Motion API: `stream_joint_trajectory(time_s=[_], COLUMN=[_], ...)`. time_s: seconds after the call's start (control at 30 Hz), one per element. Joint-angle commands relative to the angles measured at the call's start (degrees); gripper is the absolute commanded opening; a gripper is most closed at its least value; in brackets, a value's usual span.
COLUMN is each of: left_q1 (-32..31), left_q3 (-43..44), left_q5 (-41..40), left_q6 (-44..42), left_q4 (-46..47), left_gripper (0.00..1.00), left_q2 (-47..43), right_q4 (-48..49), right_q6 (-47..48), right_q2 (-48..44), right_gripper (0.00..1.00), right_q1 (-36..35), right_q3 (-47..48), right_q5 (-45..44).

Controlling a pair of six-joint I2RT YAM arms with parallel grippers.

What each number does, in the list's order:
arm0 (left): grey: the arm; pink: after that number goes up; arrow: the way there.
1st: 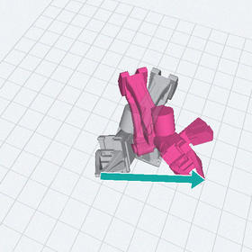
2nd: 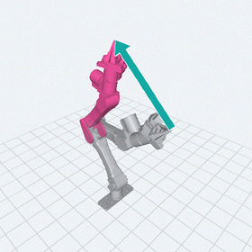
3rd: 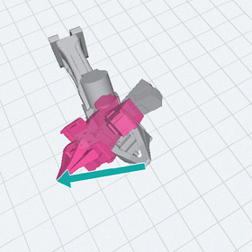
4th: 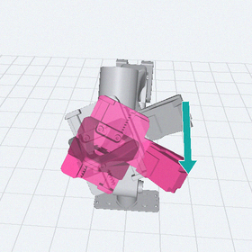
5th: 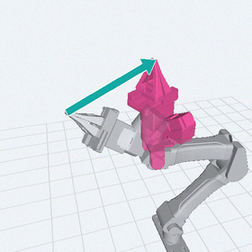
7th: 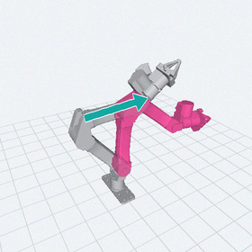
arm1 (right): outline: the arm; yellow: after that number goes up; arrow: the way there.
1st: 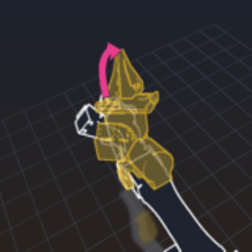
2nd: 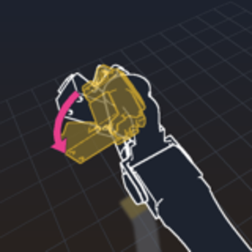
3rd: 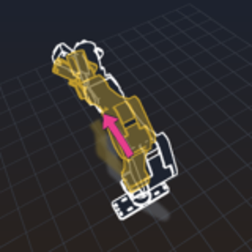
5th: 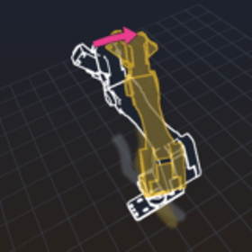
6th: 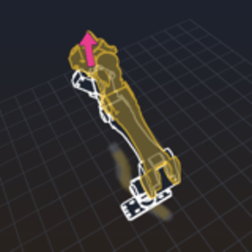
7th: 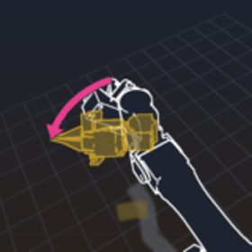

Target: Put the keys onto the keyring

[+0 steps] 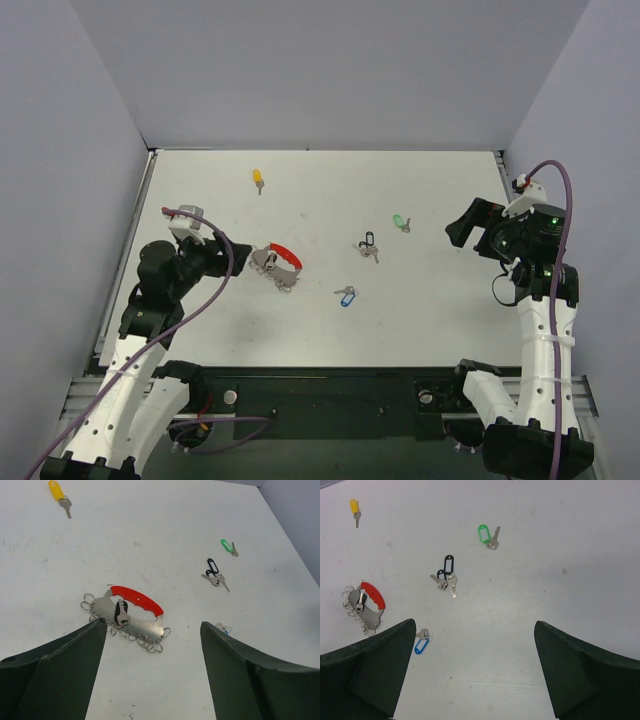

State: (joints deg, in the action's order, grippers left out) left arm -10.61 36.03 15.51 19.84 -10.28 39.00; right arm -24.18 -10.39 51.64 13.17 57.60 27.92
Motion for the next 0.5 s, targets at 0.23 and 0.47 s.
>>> stream_joint_trajectory(time_s=[0.23,0.47], left_q1=[1.38,2.17], left_q3=[-0.52,-1.05], left_q5=[2.33,4.00], left_q6=[0.82,4.06], left_q4=[3.34,5.53], left_gripper=[0.86,0.95], left_q2=[-0.42,0.37], right_q4=[1.77,1.16], right_q6=[-0.59,5.18], right_q2=[0.39,3.11], right_gripper=[0.99,0.99], right_q1=[0.54,0.54], right_q3=[-0.21,-0.47], right_q5=[1.87,10.02])
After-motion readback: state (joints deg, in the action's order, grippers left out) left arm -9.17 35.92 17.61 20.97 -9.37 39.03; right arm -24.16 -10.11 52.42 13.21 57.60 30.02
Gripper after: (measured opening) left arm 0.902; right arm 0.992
